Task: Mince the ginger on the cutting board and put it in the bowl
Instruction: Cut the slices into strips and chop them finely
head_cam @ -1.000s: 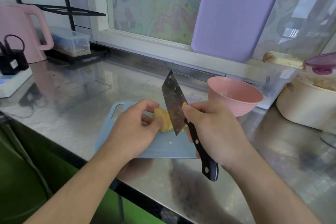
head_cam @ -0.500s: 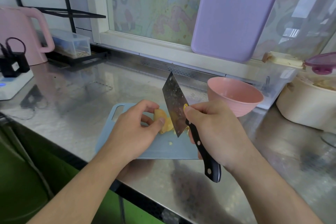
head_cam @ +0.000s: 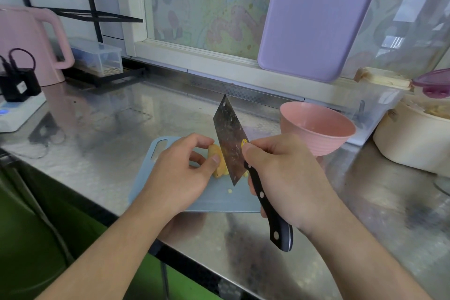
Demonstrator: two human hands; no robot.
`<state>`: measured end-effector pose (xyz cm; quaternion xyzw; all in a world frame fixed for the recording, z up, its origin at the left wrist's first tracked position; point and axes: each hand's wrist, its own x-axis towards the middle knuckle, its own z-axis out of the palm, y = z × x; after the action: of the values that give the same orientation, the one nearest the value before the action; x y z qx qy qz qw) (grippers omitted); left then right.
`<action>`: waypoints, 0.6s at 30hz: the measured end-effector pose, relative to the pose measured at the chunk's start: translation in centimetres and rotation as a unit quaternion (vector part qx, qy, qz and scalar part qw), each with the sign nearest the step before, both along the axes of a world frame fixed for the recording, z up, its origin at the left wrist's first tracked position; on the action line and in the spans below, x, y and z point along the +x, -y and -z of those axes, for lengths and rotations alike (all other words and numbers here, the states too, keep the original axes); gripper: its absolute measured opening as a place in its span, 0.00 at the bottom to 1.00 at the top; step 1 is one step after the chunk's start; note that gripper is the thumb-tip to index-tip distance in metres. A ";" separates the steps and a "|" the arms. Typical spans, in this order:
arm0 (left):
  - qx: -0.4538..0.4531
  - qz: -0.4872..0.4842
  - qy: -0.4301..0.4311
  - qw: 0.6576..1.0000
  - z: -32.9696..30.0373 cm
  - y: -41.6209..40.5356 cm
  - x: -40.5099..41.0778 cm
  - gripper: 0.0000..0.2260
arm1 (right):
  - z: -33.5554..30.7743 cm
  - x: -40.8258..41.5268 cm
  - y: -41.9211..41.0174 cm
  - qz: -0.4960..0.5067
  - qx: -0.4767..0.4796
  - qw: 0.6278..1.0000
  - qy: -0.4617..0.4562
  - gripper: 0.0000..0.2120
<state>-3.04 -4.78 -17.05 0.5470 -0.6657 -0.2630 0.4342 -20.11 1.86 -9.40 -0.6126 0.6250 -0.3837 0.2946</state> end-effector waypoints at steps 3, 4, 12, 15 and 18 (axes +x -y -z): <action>-0.002 -0.002 0.004 1.000 -0.1 -0.1 0.0 0.10 | 0.0 0.0 -0.1 0.000 0.003 1.000 -0.002 0.21; -0.002 -0.003 0.007 1.000 -0.1 -0.1 0.0 0.10 | 0.0 0.1 -0.2 0.000 0.003 1.000 -0.003 0.21; -0.008 -0.009 0.017 1.000 -0.2 -0.2 -0.1 0.11 | -0.5 0.4 -1.0 -0.010 0.016 1.000 -0.009 0.21; -0.009 -0.011 0.015 1.000 -0.2 -0.3 -0.1 0.11 | -0.7 0.3 -1.4 -0.014 0.019 1.000 -0.019 0.20; -0.008 -0.012 0.011 1.000 -0.2 -0.2 -0.1 0.11 | -0.9 0.3 -1.6 -0.015 0.016 0.998 -0.053 0.20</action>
<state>-3.14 -4.55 -16.87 0.5542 -0.6660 -0.2462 0.4344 -19.76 3.42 -8.46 -0.6366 0.6364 -0.3364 0.2768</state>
